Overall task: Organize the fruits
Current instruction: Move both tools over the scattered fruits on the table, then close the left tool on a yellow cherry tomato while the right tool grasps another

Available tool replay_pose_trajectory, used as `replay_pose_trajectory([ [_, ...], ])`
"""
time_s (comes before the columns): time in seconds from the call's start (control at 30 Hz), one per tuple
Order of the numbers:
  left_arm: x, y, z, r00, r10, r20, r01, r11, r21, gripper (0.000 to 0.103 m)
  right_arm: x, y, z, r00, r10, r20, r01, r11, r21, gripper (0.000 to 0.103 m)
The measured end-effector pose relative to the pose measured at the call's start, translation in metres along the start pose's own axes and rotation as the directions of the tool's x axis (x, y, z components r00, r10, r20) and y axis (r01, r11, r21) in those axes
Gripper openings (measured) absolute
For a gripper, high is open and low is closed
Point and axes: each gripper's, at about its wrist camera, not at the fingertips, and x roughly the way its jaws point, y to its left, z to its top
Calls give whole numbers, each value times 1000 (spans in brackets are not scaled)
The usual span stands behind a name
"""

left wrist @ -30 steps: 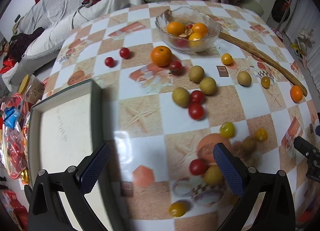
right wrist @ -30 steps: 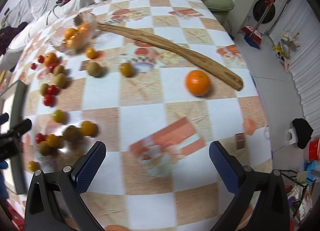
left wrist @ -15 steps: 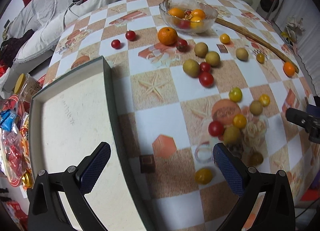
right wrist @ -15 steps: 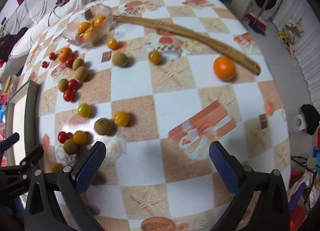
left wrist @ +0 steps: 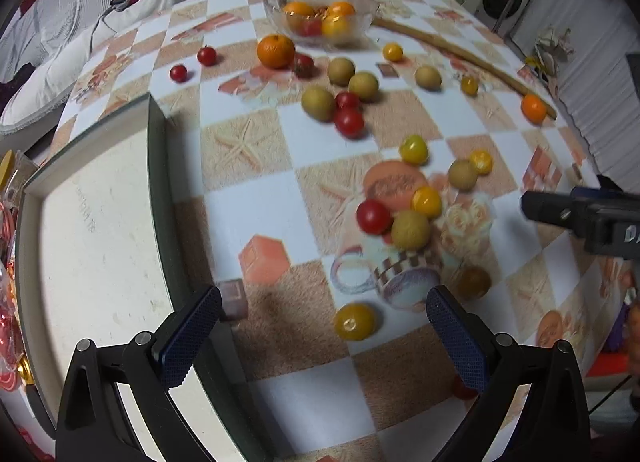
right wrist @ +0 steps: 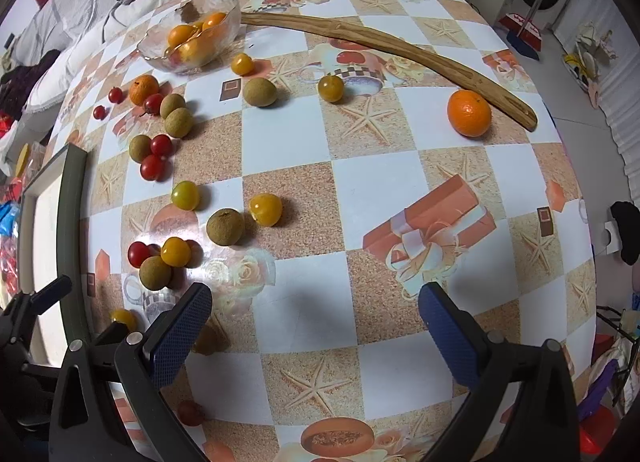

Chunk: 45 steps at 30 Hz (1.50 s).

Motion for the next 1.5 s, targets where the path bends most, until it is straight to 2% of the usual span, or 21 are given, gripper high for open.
replay_pose_trajectory([
  [0.1,4,7,-4,1000,21,-9,-21,1000,-12,103,1,1,-1,1000,1,-4,-1,1000,-7,103],
  [0.3,6,5,-6,999,46,-5,-46,998,47,103,3,3,2,1000,9,-14,-9,1000,-16,103],
  [0.37,5,4,-5,999,35,-13,-34,999,37,103,5,4,2,1000,9,-18,-9,1000,-20,103],
  [0.77,10,-11,-3,997,72,-42,-72,997,-4,103,18,2,11,999,4,-37,-6,999,-51,103],
  [0.8,10,-11,-3,996,75,-42,-75,997,-10,103,20,2,11,999,5,-39,-8,998,-58,103],
  [0.87,11,-12,-3,996,82,-46,-83,996,-16,93,23,2,12,999,7,-43,-11,997,-78,102],
  [0.97,18,-13,-3,994,84,-76,-86,996,-32,91,29,3,16,999,12,-46,-17,995,-102,96],
  [1.1,22,-15,-4,991,101,-84,-106,993,-46,91,38,3,26,998,28,-51,-34,991,-131,80],
  [1.3,25,-16,-3,989,113,-91,-120,990,-75,88,46,16,44,999,43,-17,-46,973,-226,78],
  [1.4,24,-22,-1,991,94,-94,-103,990,-92,78,51,28,53,999,41,-4,-40,959,-280,77],
  [1.47,22,-27,-2,992,88,-92,-97,991,-88,72,52,32,56,999,36,6,-33,955,-296,70],
  [1.5,22,-29,-2,992,85,-91,-93,992,-86,67,52,33,57,999,40,11,-35,954,-296,62],
])
